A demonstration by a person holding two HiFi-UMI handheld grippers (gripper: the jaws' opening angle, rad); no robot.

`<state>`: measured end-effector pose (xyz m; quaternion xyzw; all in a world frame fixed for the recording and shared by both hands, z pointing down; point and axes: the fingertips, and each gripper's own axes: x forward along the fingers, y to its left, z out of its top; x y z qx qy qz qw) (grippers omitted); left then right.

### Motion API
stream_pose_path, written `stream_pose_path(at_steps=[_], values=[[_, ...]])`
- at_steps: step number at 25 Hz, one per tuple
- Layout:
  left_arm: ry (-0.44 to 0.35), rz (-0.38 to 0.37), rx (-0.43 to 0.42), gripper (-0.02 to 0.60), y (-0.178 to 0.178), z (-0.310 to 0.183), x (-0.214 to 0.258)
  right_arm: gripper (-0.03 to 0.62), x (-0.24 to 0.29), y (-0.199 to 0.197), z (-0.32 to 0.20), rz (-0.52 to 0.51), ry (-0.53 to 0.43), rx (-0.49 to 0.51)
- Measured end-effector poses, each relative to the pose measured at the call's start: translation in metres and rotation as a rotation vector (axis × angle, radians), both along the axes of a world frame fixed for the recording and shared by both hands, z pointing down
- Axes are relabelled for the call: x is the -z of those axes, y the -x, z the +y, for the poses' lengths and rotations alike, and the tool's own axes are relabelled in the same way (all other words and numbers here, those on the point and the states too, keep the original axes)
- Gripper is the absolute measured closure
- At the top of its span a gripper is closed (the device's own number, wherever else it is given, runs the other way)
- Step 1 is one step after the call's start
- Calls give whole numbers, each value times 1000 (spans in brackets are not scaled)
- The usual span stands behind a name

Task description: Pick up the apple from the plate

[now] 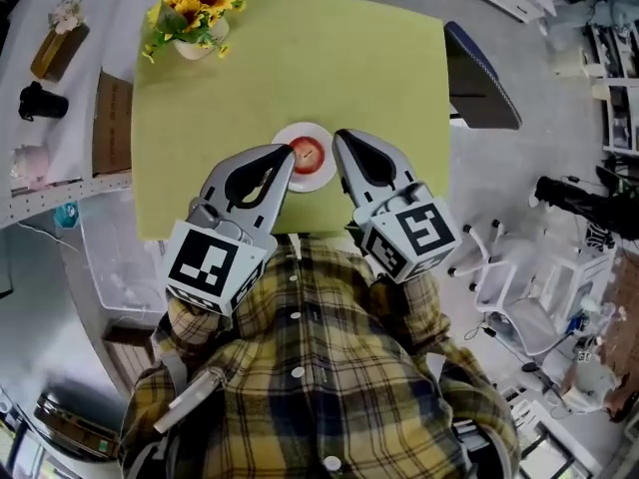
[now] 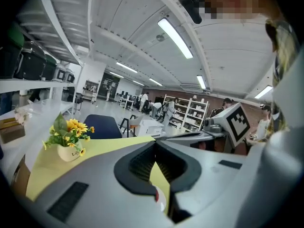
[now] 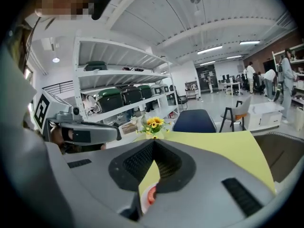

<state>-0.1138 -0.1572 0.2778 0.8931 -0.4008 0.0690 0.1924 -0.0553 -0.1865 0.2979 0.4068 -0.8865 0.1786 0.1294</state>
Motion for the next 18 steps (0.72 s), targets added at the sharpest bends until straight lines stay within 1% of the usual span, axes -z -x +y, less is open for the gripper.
stream_pose_path(at_steps=[4, 8, 13, 18], values=[[18, -8, -89, 575, 5, -7, -11, 599, -10, -2, -3, 9, 14, -100], [35, 0, -138, 575, 8, -10, -23, 599, -23, -3, 1, 20, 34, -153], [62, 3, -145, 575, 0, -13, -40, 599, -42, -12, 8, 42, 66, -162], [94, -13, -105, 575, 0, -14, -53, 599, -60, -11, 10, 54, 108, -109]])
